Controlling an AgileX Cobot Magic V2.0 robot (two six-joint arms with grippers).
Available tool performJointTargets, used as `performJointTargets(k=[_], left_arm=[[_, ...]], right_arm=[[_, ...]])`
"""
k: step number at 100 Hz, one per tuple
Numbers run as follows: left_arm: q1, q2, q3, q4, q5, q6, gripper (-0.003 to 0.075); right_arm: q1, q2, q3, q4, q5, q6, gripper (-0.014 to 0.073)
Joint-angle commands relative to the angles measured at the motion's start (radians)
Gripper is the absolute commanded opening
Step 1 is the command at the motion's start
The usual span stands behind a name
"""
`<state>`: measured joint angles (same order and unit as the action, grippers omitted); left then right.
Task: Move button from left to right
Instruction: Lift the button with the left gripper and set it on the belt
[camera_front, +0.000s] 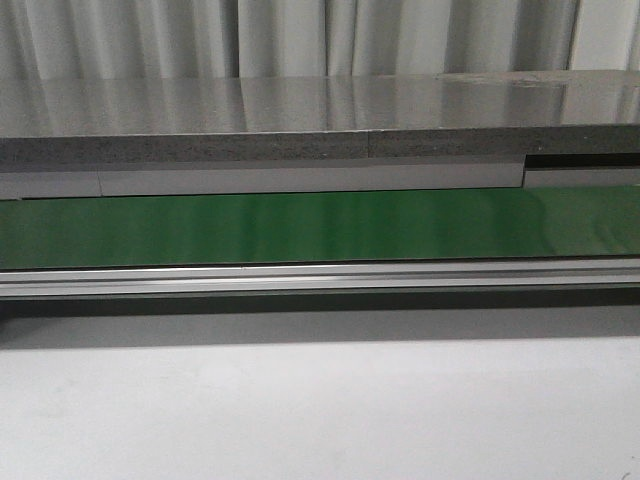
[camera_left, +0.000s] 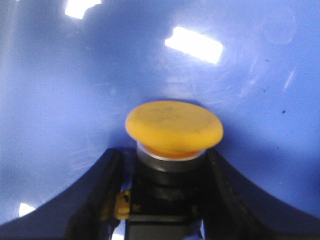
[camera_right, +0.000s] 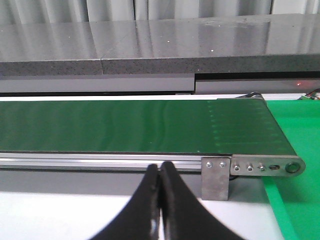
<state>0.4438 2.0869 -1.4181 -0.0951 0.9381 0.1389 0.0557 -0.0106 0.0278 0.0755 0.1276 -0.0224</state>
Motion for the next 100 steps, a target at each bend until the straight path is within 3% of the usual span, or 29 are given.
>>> performJointTargets(k=[1, 59, 100], left_arm=[[-0.007, -0.029, -0.014, -0.053, 0.015, -0.003, -0.0003], [-0.031, -0.123, -0.253, -0.095, 0.184, 0.002, -0.0021], [-0.221, -0.158, -0.29, -0.06, 0.228, 0.035, -0.0021]], right_arm=[[0.002, -0.019, -0.017, -0.007, -0.086, 0.0, -0.0068], [0.002, -0.019, -0.017, -0.007, -0.086, 0.0, -0.0068], [0.002, -0.019, -0.017, -0.007, -0.086, 0.0, -0.0068]])
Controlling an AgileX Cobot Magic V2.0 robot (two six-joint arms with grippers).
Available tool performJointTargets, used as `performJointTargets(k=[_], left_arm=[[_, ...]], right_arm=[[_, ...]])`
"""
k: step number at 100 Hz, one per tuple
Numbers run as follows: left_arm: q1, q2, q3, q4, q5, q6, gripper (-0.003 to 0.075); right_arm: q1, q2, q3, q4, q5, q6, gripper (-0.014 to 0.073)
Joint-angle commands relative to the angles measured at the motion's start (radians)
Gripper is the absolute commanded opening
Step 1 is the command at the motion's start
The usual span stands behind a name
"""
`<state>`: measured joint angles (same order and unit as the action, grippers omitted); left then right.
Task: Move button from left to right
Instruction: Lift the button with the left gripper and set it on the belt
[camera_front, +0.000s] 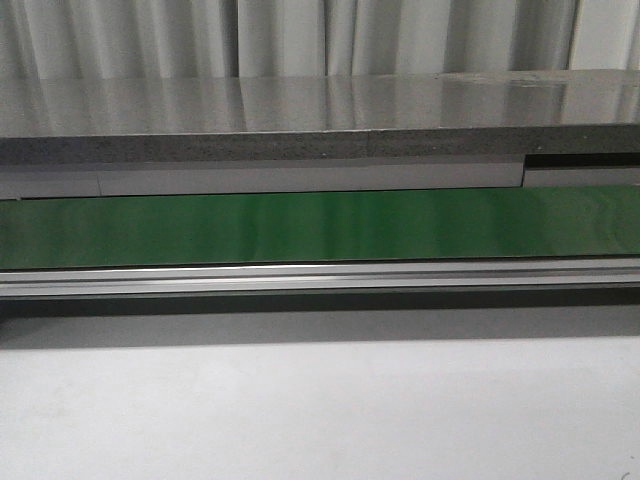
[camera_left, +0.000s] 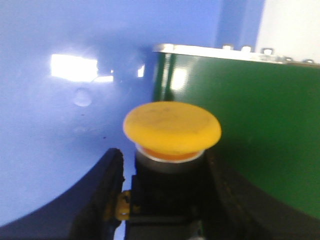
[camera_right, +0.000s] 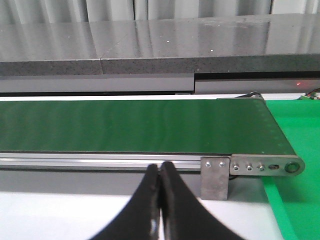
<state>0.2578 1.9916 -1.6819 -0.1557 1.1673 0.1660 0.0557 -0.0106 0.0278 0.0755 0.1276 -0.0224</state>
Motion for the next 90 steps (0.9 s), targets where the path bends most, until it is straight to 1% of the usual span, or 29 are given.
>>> performJointTargets(k=[1, 19, 28, 35, 53, 61, 68, 75, 79, 80, 82, 83, 84, 87, 89, 90], left_arm=[[-0.04, -0.063, -0.026, 0.002, -0.001, 0.008, -0.0021], [-0.086, -0.06, -0.026, 0.004, 0.001, 0.008, -0.002], [-0.1, -0.052, -0.026, 0.004, 0.032, 0.008, -0.002], [-0.105, -0.043, -0.026, 0.004, 0.05, 0.008, -0.002], [-0.105, -0.035, -0.01, 0.004, 0.046, 0.006, -0.002], [-0.105, -0.031, 0.003, 0.004, 0.042, 0.006, 0.0001], [-0.105, -0.031, 0.019, 0.004, 0.037, 0.006, 0.0072], [-0.105, -0.031, 0.028, 0.004, 0.037, 0.006, 0.0191], [-0.105, -0.031, 0.032, 0.004, 0.037, 0.006, 0.0283], [-0.105, -0.031, 0.032, 0.004, 0.037, 0.006, 0.0316], [-0.105, -0.031, 0.032, 0.004, 0.037, 0.006, 0.0349], [-0.105, -0.031, 0.032, 0.004, 0.037, 0.006, 0.0383], [-0.105, -0.031, 0.032, 0.004, 0.037, 0.006, 0.0399], [-0.105, -0.031, 0.032, 0.004, 0.037, 0.006, 0.048], [-0.105, -0.031, 0.032, 0.004, 0.037, 0.006, 0.051], [-0.105, -0.031, 0.032, 0.004, 0.037, 0.006, 0.0538]], right_arm=[[0.002, -0.019, -0.017, -0.007, -0.086, 0.0, -0.0068], [0.002, -0.019, -0.017, -0.007, -0.086, 0.0, -0.0068], [0.002, -0.019, -0.017, -0.007, -0.086, 0.0, -0.0068], [0.002, -0.019, -0.017, -0.007, -0.086, 0.0, -0.0068], [0.002, -0.019, -0.017, -0.007, -0.086, 0.0, -0.0068], [0.002, -0.019, -0.017, -0.007, -0.086, 0.0, -0.0068], [0.002, -0.019, -0.017, -0.007, -0.086, 0.0, -0.0068], [0.002, -0.019, -0.017, -0.007, -0.086, 0.0, -0.0068], [0.002, -0.019, -0.017, -0.007, -0.086, 0.0, -0.0068], [0.002, -0.019, -0.017, -0.007, -0.086, 0.0, -0.0068], [0.002, -0.019, -0.017, -0.007, -0.086, 0.0, -0.0068], [0.002, -0.019, -0.017, -0.007, -0.086, 0.0, -0.0068], [0.002, -0.019, -0.017, -0.007, -0.086, 0.0, -0.0068], [0.002, -0.019, -0.017, -0.007, -0.086, 0.0, -0.0068], [0.002, -0.019, -0.017, -0.007, -0.086, 0.0, -0.0068], [0.002, -0.019, -0.017, -0.007, -0.086, 0.0, -0.0068]])
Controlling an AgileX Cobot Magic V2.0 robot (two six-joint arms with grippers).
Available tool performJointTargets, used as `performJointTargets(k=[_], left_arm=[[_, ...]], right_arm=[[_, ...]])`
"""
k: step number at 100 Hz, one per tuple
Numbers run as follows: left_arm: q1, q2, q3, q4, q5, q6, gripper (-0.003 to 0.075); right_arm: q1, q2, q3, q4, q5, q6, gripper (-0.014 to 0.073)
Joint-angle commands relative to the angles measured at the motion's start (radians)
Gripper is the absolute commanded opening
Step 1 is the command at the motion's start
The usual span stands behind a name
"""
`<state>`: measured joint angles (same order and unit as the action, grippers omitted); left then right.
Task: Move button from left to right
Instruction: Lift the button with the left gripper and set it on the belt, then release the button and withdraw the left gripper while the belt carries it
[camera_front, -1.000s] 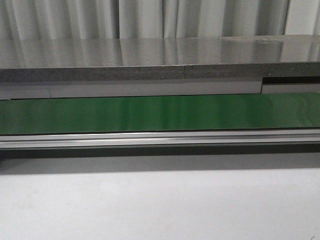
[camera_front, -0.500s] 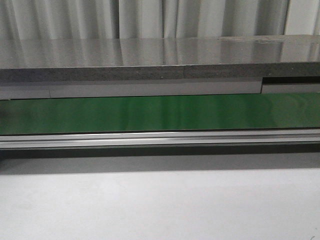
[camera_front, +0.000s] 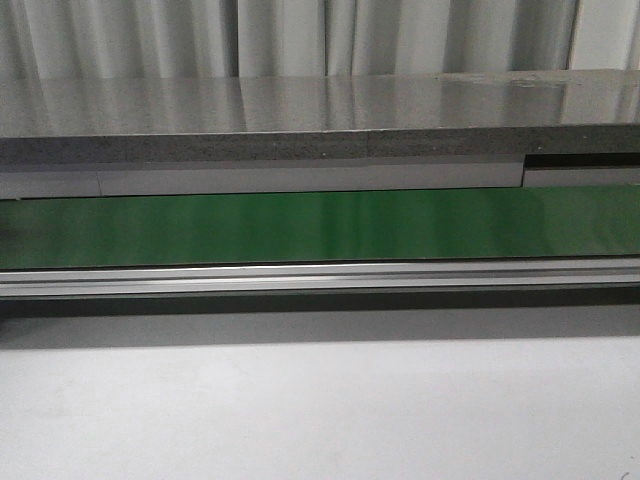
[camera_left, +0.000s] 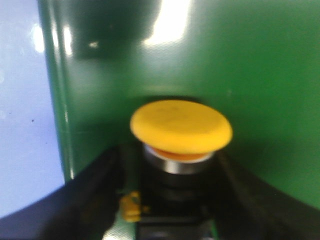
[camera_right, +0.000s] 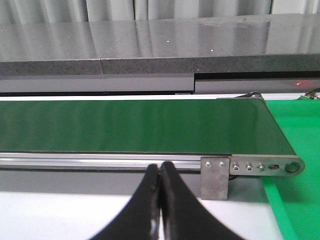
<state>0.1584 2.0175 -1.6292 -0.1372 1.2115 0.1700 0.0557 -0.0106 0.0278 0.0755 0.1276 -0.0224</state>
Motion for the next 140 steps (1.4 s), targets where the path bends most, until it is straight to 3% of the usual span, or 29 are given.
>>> performJointTargets(k=[1, 7, 14, 46, 93, 114, 140], left_arm=[[-0.006, -0.057, -0.021, -0.014, -0.007, 0.002, 0.0552], [-0.006, -0.059, -0.021, -0.019, -0.009, 0.002, 0.0645], [-0.006, -0.062, -0.021, -0.028, -0.019, 0.004, 0.0684], [-0.006, -0.134, -0.021, -0.142, -0.023, 0.055, 0.0672], [-0.044, -0.403, -0.014, -0.177, -0.09, 0.102, 0.0672], [-0.135, -0.561, 0.092, -0.174, -0.235, 0.115, 0.0672], [-0.205, -0.816, 0.416, -0.165, -0.554, 0.139, 0.0672]], right_arm=[[0.002, -0.019, -0.017, -0.007, -0.086, 0.0, -0.0068], [0.002, -0.019, -0.017, -0.007, -0.086, 0.0, -0.0068], [0.002, -0.019, -0.017, -0.007, -0.086, 0.0, -0.0068], [0.002, -0.019, -0.017, -0.007, -0.086, 0.0, -0.0068], [0.002, -0.019, -0.017, -0.007, -0.086, 0.0, -0.0068], [0.002, -0.019, -0.017, -0.007, -0.086, 0.0, -0.0068], [0.002, -0.019, -0.017, -0.007, -0.086, 0.0, -0.0068]])
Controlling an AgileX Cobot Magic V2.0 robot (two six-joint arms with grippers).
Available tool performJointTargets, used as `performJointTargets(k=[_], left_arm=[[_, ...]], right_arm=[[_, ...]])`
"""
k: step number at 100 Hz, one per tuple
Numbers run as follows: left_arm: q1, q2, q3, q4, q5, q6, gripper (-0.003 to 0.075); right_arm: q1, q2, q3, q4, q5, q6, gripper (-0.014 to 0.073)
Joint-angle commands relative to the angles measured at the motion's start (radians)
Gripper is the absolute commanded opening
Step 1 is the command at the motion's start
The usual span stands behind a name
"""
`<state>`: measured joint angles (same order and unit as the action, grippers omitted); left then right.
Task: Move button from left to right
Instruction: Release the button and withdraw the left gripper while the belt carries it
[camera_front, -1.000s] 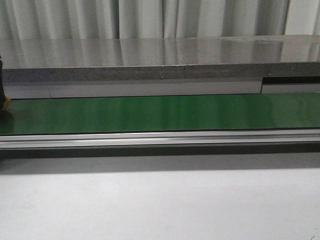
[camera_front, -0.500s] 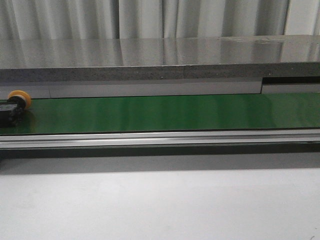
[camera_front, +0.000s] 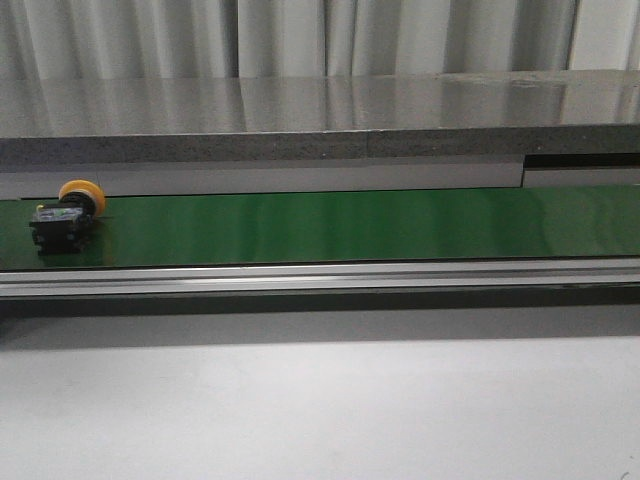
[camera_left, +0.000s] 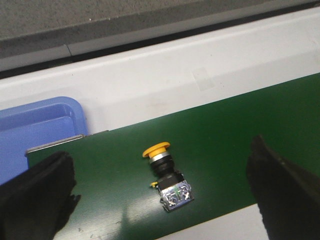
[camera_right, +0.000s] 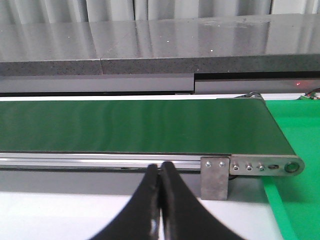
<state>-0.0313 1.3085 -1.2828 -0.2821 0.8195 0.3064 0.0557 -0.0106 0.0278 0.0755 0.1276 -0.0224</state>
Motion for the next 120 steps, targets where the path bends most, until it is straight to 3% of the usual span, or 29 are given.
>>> performJointTargets(k=[1, 26, 55, 79, 120], left_arm=[[-0.015, -0.115, 0.08, -0.02, -0.181, 0.003, 0.0672], [-0.015, -0.436, 0.469, -0.015, -0.508, 0.003, 0.0672], [-0.015, -0.8, 0.795, -0.06, -0.727, 0.003, 0.0672], [-0.015, -1.001, 0.913, -0.06, -0.747, 0.003, 0.0672], [-0.015, -1.016, 0.953, -0.06, -0.73, 0.003, 0.067]], right_arm=[[0.002, -0.019, -0.017, -0.007, -0.086, 0.0, -0.0068], [0.002, -0.019, -0.017, -0.007, -0.086, 0.0, -0.0068], [0.002, -0.019, -0.017, -0.007, -0.086, 0.0, -0.0068], [0.002, -0.019, -0.017, -0.007, -0.086, 0.0, -0.0068], [0.002, -0.019, -0.017, -0.007, -0.086, 0.0, -0.0068]])
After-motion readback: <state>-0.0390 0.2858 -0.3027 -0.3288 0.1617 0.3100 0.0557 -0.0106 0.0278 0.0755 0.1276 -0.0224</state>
